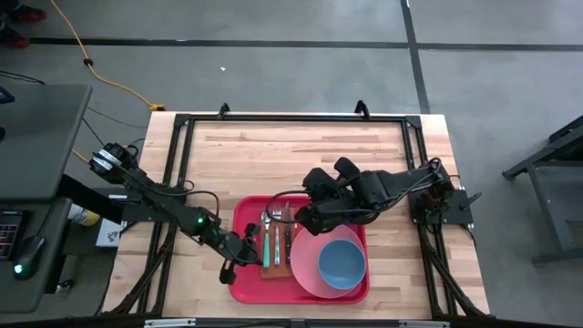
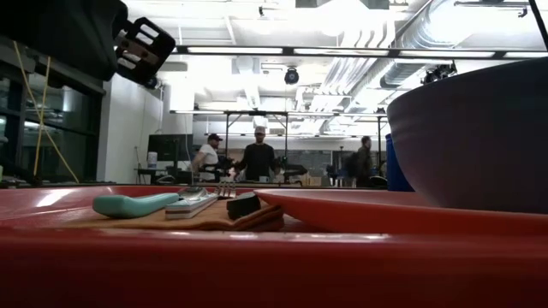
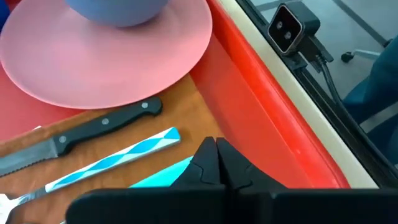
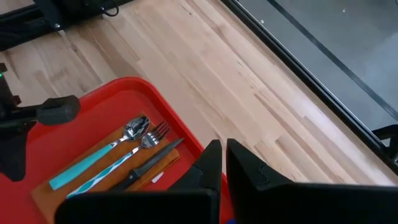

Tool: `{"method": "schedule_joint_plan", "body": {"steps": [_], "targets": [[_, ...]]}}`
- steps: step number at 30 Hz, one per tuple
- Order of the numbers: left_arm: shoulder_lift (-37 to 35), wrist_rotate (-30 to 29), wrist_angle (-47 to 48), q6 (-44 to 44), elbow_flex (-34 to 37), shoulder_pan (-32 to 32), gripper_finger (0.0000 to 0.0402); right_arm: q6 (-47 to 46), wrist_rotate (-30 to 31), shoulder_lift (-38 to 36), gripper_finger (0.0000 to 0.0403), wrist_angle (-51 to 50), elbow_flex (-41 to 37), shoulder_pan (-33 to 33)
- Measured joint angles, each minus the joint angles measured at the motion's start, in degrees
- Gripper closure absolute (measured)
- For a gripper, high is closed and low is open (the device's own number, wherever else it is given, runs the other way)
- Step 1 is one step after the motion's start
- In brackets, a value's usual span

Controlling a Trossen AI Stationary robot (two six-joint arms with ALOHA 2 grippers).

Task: Set up tray
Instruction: Adjust the orange napkin

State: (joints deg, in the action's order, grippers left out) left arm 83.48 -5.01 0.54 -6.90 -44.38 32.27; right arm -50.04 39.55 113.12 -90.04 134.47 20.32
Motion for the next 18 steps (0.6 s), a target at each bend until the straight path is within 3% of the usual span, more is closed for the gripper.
{"method": "schedule_joint_plan", "body": {"steps": [10, 18], "targets": [[2.65, -0.41, -0.27, 0.87, -2.39, 0.00, 0.0391, -0.31, 0.68, 0.02, 0.0403, 0.02, 0.02, 0.96], [14.25, 2.27, 0.46, 4.25, -11.17, 0.00, 0.0391, -0.88, 1.09, 0.00, 0.0403, 0.02, 0.04, 1.69]]}}
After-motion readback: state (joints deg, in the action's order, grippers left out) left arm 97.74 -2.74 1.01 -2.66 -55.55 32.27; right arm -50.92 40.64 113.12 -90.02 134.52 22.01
